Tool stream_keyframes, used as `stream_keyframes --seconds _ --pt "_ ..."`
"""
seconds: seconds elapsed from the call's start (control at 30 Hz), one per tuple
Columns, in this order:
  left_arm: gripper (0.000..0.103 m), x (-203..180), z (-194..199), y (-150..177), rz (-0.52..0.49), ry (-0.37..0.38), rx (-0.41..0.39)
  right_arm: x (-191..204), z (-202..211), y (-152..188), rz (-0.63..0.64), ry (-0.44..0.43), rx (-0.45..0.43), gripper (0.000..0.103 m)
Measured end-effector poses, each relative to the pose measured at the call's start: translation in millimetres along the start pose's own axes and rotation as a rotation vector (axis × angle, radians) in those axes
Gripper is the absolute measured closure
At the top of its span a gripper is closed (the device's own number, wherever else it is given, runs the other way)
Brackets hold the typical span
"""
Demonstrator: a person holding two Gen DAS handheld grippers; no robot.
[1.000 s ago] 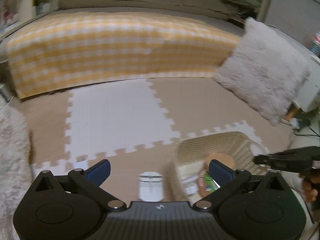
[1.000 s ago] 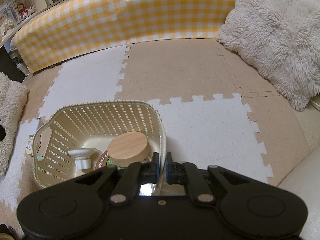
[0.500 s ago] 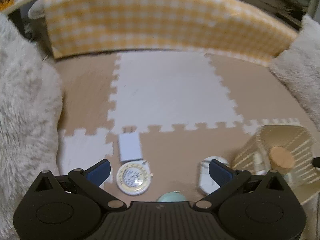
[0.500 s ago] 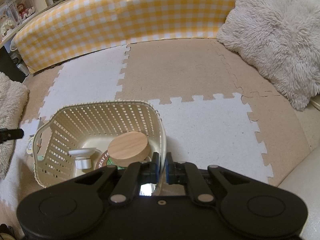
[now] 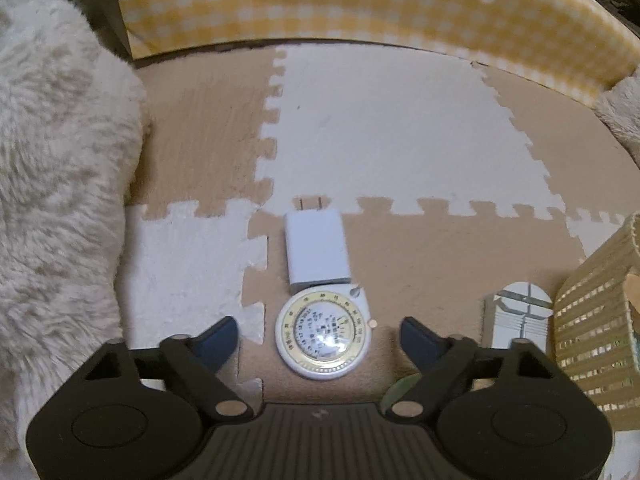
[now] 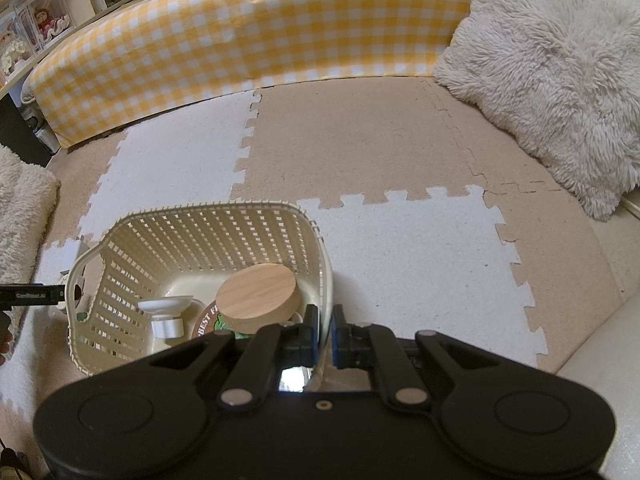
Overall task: Organize rigid objects
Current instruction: 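Move the left tool to the white tape-measure disc and grasp it, then carry the tape-measure disc with the left tool and drop it into the basket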
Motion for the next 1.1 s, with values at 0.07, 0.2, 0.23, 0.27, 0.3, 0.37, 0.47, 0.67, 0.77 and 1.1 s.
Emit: stream_keyframes --seconds 0.07,0.2,0.23,0.27,0.3,0.37,0.47,0.67,0.77,1.1 --pt "0.031 1 -3 1 0.003 -0.001 0.006 0 0 0 0.000 0.000 0.000 0.097" --pt "0.038 0 -5 2 0.001 -0.004 0.006 0 0 0 -0.001 0.000 0.000 0.097" --pt "0.043 0 -5 2 0.002 -0.003 0.005 0 0 0 -0.001 0.000 0.000 0.097" --pt "0.046 -1 -4 1 0.004 0.002 0.001 -1 0 0 -0.001 0.000 0.000 0.097" --pt "0.047 -1 -4 1 0.007 0.004 0.002 0 0 0 0.000 0.000 0.000 0.097" --pt "0.047 -1 -4 1 0.007 0.003 0.003 -1 0 0 -0.001 0.000 0.000 0.097" --pt "0.047 -2 -4 1 0.012 0.006 0.007 -1 0 0 -0.001 -0.001 0.000 0.097" --pt "0.047 -6 11 -7 0.029 0.019 -0.026 0 0 0 -0.001 -0.001 0.000 0.097" --pt "0.047 -18 32 -18 0.011 0.042 -0.095 -1 0 0 -0.001 0.000 -0.001 0.097" --pt "0.047 -70 99 -39 -0.120 0.165 -0.252 -1 -1 1 -0.002 -0.001 -0.001 0.097"
Point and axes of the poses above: each gripper's, at about its wrist camera, not at the fingertips, and z roughly against the way its jaws point, x to its left, y to its underside, the point moved 5 cm from there along -z, roughly the way its jaws point, and after that the axes turned 11 degrees about -z, right-handed, at the moved point
